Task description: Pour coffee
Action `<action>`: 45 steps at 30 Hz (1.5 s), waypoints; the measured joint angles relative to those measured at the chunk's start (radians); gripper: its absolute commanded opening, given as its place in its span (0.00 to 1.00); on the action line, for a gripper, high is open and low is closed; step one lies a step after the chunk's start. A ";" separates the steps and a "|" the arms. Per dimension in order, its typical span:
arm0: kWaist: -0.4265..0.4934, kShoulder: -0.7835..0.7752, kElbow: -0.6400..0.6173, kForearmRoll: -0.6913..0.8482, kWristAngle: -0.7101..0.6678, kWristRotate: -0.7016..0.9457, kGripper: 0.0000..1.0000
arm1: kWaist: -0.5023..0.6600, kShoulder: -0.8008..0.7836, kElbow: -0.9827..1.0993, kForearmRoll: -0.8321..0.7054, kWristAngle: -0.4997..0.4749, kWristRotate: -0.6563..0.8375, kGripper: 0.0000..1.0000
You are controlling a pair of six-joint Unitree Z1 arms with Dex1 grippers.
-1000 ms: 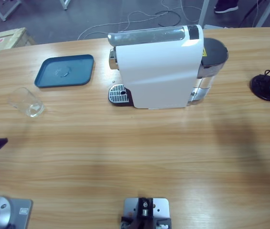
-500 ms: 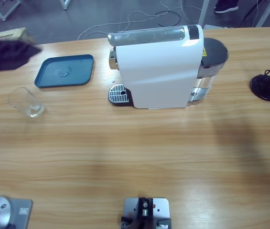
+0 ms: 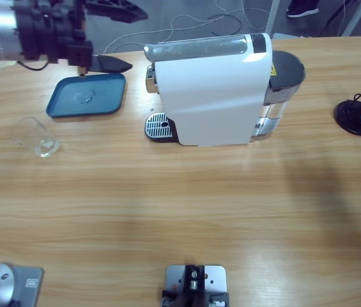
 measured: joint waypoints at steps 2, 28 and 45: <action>0.003 0.024 -0.002 -0.015 -0.037 -0.003 0.81 | 0.000 0.000 0.000 -0.002 0.000 0.000 1.00; 0.018 0.093 -0.045 -0.037 -0.104 0.068 0.00 | 0.000 0.000 0.000 -0.002 0.000 0.000 1.00; -0.106 -0.102 -0.259 0.039 0.010 0.451 0.89 | -0.252 0.004 -0.037 -0.002 -0.017 0.085 0.80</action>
